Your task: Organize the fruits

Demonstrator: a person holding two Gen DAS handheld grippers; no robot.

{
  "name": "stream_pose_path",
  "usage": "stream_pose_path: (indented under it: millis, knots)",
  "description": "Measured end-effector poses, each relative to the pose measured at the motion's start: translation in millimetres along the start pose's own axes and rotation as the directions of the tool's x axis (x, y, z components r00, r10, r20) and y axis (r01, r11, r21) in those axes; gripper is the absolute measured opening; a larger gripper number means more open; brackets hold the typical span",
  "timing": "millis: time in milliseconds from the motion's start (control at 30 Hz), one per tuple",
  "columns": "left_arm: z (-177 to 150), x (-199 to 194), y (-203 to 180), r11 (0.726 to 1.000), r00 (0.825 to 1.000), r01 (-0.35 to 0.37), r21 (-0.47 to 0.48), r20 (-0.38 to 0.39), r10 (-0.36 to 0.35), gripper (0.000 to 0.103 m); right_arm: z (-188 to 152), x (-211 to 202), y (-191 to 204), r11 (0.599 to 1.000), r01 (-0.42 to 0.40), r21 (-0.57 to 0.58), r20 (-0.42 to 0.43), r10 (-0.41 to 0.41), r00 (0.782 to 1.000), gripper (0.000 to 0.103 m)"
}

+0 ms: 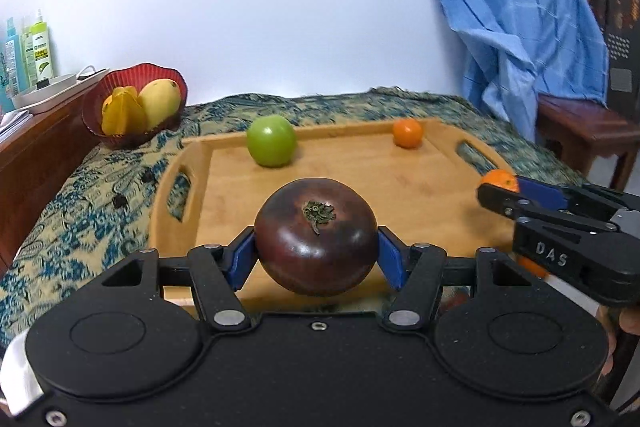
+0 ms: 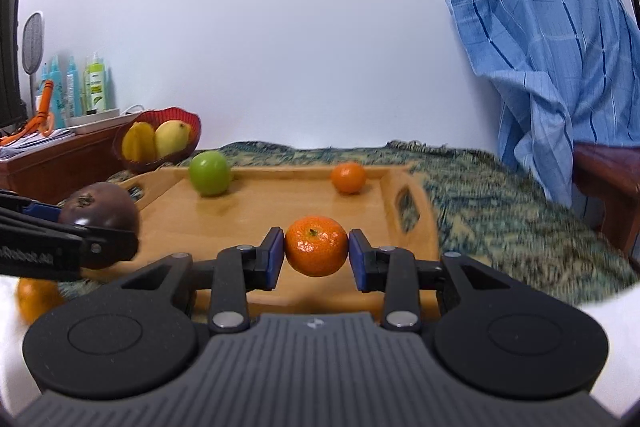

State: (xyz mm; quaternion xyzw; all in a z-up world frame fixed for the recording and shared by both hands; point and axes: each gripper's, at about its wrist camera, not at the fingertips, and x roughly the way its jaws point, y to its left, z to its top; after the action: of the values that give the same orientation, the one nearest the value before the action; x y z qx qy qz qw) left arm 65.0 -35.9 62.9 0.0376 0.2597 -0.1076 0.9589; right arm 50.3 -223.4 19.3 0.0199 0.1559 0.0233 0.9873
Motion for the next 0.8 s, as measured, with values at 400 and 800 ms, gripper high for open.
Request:
stream_pose_path:
  millis: [400,800]
  knots:
    - [30,65,25,0.997,0.998,-0.050,-0.051,-0.035,0.048,0.060,30,72,-16,0.999,0.001,-0.033,-0.028,-0.002,1.000,0.040]
    - [37,111,35,0.994,0.995,-0.071,-0.087,-0.083,0.063,0.060,41,117,-28,1.000,0.004,0.015,-0.122,-0.002,0.992,0.040]
